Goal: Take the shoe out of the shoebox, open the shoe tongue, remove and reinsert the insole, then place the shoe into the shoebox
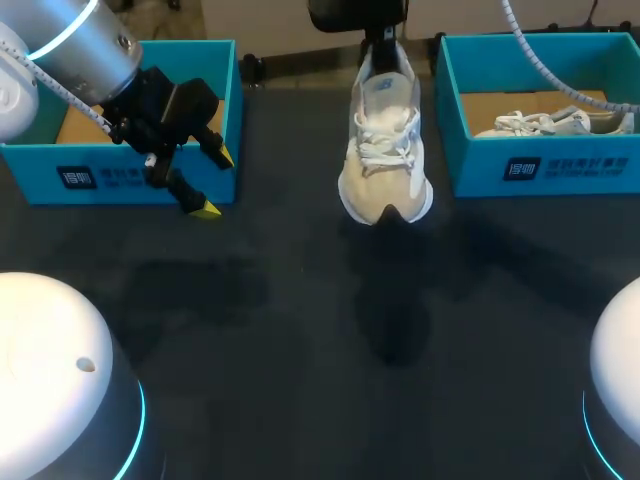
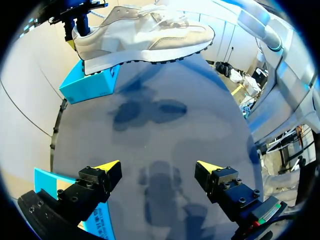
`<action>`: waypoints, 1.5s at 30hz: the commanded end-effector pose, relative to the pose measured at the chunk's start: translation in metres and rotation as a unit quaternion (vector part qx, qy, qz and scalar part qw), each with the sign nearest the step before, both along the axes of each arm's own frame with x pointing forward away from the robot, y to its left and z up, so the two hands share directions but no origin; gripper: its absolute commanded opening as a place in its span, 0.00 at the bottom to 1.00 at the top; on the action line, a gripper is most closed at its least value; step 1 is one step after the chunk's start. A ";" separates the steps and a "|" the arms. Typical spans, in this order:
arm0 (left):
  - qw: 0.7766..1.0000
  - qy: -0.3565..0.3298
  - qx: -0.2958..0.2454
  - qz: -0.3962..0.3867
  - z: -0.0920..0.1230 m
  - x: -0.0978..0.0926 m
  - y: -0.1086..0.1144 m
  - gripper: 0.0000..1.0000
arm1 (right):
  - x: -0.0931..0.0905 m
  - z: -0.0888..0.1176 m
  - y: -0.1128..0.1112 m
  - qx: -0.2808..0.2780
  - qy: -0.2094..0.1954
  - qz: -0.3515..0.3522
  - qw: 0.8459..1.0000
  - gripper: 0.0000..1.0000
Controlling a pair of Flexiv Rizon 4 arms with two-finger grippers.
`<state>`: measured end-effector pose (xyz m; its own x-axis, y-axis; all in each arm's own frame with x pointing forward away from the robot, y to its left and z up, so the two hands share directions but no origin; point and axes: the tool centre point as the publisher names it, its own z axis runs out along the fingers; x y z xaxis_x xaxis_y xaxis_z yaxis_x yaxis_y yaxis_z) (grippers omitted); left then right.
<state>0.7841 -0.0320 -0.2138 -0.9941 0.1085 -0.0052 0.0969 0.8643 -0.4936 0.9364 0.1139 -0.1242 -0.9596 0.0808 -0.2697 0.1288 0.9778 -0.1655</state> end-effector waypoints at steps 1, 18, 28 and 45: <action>1.000 -0.001 0.001 0.000 0.000 -0.001 0.000 1.00 | 0.010 0.000 -0.008 0.013 0.006 0.005 1.000 0.00; 1.000 -0.001 0.001 0.000 0.000 -0.001 0.000 1.00 | 0.121 -0.001 -0.095 0.039 -0.024 0.006 0.999 0.00; 1.000 -0.001 0.001 0.000 0.000 -0.001 0.000 1.00 | 0.185 -0.011 -0.161 0.048 -0.058 -0.026 0.997 0.00; 1.000 -0.001 0.001 0.000 0.000 -0.001 0.000 1.00 | 0.207 -0.009 -0.184 0.038 -0.087 -0.030 0.995 0.00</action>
